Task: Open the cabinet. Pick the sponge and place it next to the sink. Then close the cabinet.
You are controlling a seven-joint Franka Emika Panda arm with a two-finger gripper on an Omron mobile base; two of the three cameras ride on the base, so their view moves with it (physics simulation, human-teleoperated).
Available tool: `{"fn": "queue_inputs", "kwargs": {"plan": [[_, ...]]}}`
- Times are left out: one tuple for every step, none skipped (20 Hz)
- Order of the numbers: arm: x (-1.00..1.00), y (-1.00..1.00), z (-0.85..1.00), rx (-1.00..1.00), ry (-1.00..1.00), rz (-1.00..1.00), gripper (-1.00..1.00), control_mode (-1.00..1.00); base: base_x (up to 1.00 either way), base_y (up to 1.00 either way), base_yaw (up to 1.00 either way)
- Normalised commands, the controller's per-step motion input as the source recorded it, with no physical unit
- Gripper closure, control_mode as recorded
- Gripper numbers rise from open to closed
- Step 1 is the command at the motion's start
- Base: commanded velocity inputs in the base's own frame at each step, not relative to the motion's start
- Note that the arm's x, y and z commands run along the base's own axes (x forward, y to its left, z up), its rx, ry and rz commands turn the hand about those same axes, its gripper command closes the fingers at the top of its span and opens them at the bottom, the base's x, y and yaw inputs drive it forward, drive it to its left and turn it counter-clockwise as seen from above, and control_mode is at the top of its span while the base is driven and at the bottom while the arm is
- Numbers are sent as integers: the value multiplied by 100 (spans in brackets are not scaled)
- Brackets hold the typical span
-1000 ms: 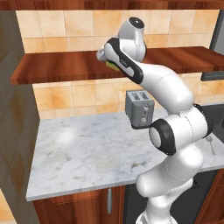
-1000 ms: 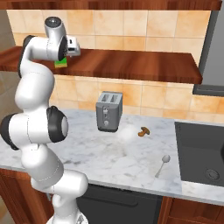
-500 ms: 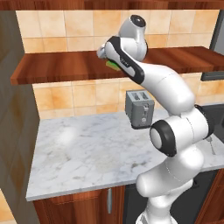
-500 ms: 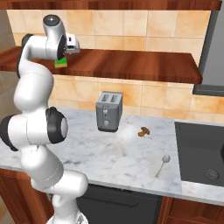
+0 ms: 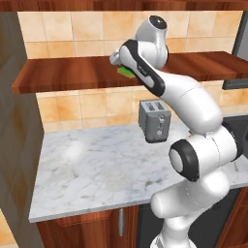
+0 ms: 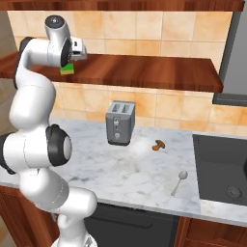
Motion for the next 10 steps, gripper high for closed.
{"fn": "queue_inputs", "kwargs": {"plan": [[-23,0,-1,2,0,0,-100,-100,0,0,0],[-23,0,-5,2,0,0,-100,-100,0,0,0],[-24,0,-7,1,0,0,-100,-100,0,0,0],[-22,-1,-13,1,0,0,-100,-100,0,0,0],[-17,-7,-15,1,0,0,-100,-100,0,0,0],[-13,-9,-19,1,0,0,-100,-100,0,0,0],[-10,-10,-21,0,0,0,-100,-100,0,0,0],[-5,-13,-23,1,0,0,-100,-100,0,0,0],[-2,-12,-25,1,0,0,-100,-100,0,0,0],[0,-13,-26,1,0,0,-100,-100,0,0,0]]}}
